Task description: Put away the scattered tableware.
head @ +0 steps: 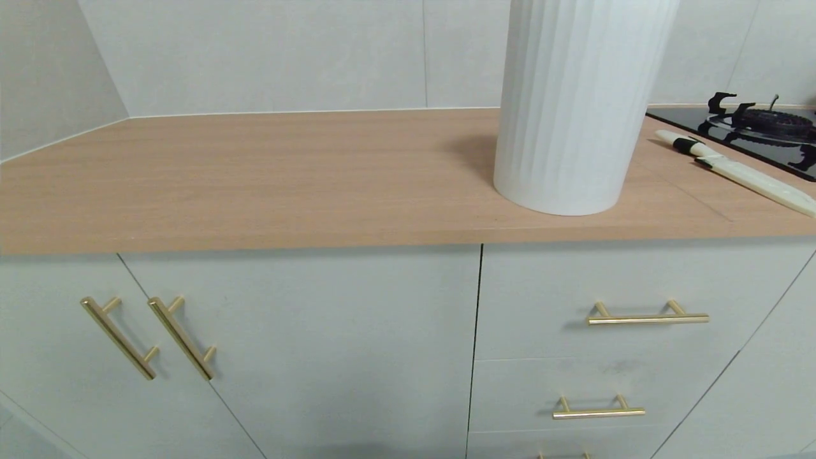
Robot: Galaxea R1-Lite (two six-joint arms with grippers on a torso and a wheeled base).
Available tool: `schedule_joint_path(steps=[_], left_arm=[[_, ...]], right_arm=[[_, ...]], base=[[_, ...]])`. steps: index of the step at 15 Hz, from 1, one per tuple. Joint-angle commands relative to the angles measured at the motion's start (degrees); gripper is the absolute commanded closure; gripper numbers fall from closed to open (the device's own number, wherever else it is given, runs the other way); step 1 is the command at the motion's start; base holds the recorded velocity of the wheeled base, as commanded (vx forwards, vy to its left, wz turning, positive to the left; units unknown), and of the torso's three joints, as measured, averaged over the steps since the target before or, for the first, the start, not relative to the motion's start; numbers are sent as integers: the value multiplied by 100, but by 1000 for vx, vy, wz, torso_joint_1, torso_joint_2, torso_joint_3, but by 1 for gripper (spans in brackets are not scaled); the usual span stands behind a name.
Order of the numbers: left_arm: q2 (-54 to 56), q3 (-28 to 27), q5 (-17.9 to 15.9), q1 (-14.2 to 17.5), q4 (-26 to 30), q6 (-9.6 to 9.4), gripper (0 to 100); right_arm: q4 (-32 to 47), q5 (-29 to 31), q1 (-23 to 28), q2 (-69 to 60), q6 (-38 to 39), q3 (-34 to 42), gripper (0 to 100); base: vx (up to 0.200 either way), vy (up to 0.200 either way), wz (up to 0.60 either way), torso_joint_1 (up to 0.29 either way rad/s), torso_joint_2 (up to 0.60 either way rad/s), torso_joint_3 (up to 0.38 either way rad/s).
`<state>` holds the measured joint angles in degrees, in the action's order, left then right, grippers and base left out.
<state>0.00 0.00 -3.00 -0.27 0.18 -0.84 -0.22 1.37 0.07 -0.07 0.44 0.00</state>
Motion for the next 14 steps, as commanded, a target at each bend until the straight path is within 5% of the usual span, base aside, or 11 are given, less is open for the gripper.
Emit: schedule_joint_path(steps=[1,5,14], left_arm=[[0,0,1,9,-1,5,0],[0,0,1,9,-9,-13,0],[0,0,1,9,-9,-13,0]], right_arm=[[-4,-5,-7,7,0,0,0],[-4,-5,-7,7,9,0,0],[-4,4,-7,7,9,0,0]], base=[[0,0,0,0,0,0],[0,0,0,0,0,0],[0,-200,0,2,2,2]])
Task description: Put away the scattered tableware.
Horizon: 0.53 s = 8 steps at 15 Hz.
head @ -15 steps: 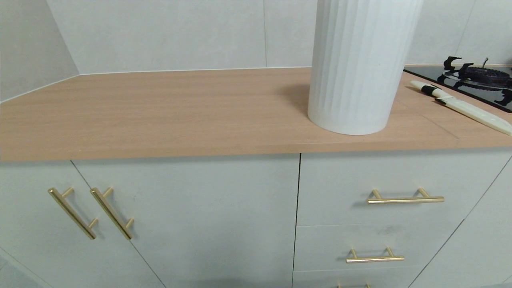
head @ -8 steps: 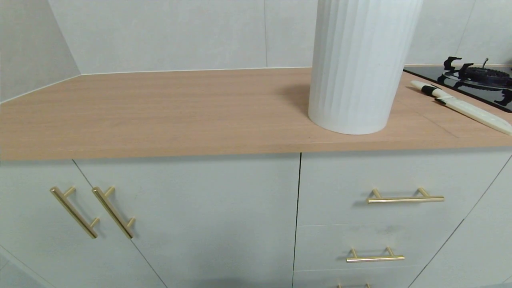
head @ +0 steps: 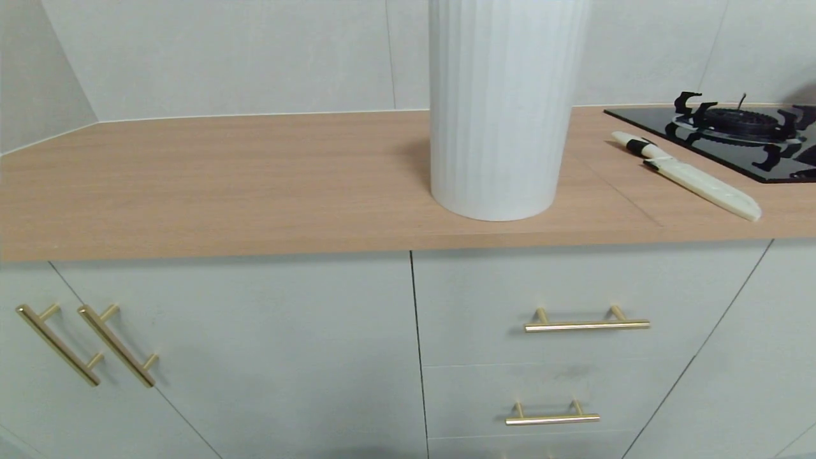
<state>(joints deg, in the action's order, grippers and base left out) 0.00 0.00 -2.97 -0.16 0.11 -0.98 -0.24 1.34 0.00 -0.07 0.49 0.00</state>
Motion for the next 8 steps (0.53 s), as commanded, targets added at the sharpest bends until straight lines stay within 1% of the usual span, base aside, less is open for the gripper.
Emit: schedule_joint_path(steps=[1,8], left_arm=[[0,0,-1,-2,-2,1,0],[0,0,-1,-2,-2,10,0]], right_arm=[[-2,7,0,7,4,0,0],[-2,7,0,7,-5,0,0]], base=[[0,-200,0,2,2,2],[0,0,0,0,0,0]])
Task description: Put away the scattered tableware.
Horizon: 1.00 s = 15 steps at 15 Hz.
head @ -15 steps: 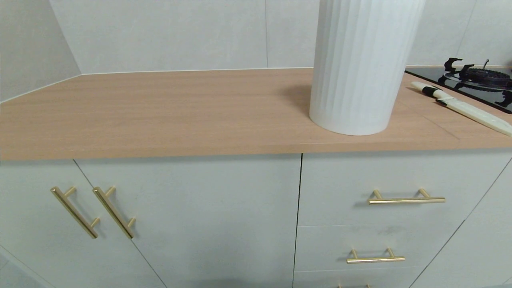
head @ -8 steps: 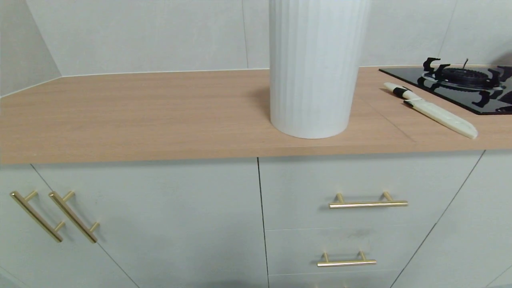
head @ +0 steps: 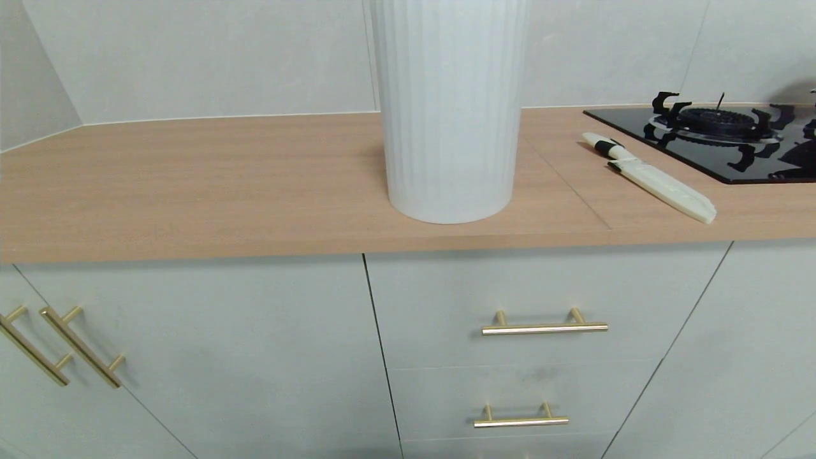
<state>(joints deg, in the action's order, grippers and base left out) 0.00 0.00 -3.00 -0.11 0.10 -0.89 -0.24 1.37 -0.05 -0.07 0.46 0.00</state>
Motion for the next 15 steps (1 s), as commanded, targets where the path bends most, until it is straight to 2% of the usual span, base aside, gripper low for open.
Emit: schedule_joint_path(steps=[1,4,15], left_arm=[[0,0,1,-7,-1,1,0],[0,0,1,-7,8,27,0],[0,0,1,-7,8,19,0]], right_arm=[[-2,4,5,7,-2,0,0],[-2,4,5,7,-2,0,0],[-2,4,-4,7,-2,0,0]], base=[[0,0,0,0,0,0],[200,0,0,-6,-1,4],[0,0,0,0,0,0]])
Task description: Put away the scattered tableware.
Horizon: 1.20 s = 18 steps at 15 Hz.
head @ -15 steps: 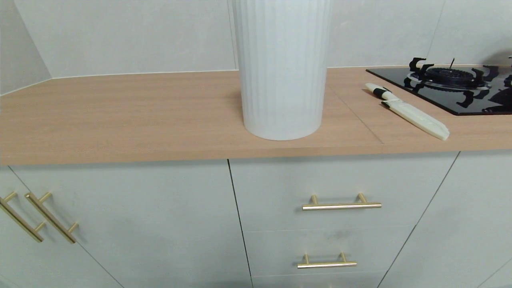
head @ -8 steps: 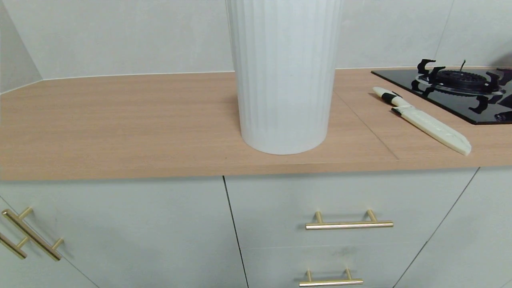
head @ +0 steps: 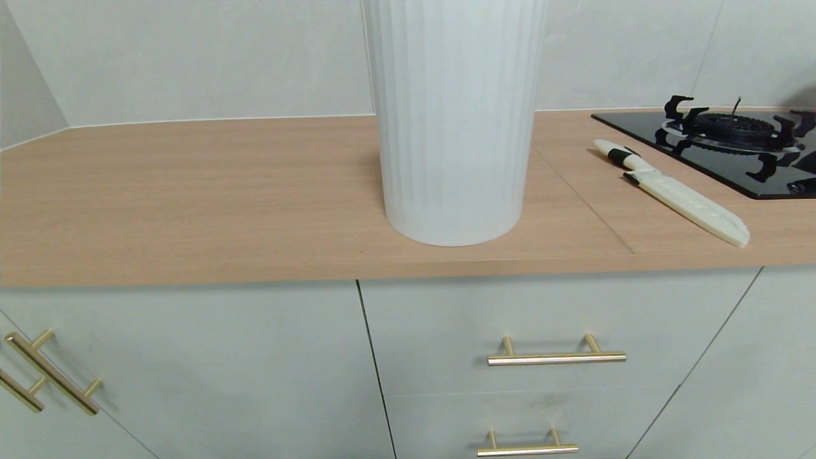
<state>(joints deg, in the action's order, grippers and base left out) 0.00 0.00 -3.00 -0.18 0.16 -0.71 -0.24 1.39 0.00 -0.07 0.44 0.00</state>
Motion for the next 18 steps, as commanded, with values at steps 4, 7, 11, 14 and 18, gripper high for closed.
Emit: schedule_joint_path(steps=[4,7,11,14,18], left_arm=[[0,0,1,1,-7,0,0],[0,0,1,1,2,0,0],[0,0,1,1,-7,0,0],[0,0,1,1,2,0,0],[0,0,1,1,2,0,0]], right_arm=[[-2,2,0,7,0,0,0],[-2,2,0,7,0,0,0],[-2,2,0,7,0,0,0],[-2,-7,0,7,0,0,0],[-2,2,-9,7,0,0,0]], base=[[0,0,0,0,0,0],[0,0,0,20,-69,-51],[0,0,0,137,-295,-251],[0,0,0,58,-531,-273],[0,0,0,259,-471,-271]])
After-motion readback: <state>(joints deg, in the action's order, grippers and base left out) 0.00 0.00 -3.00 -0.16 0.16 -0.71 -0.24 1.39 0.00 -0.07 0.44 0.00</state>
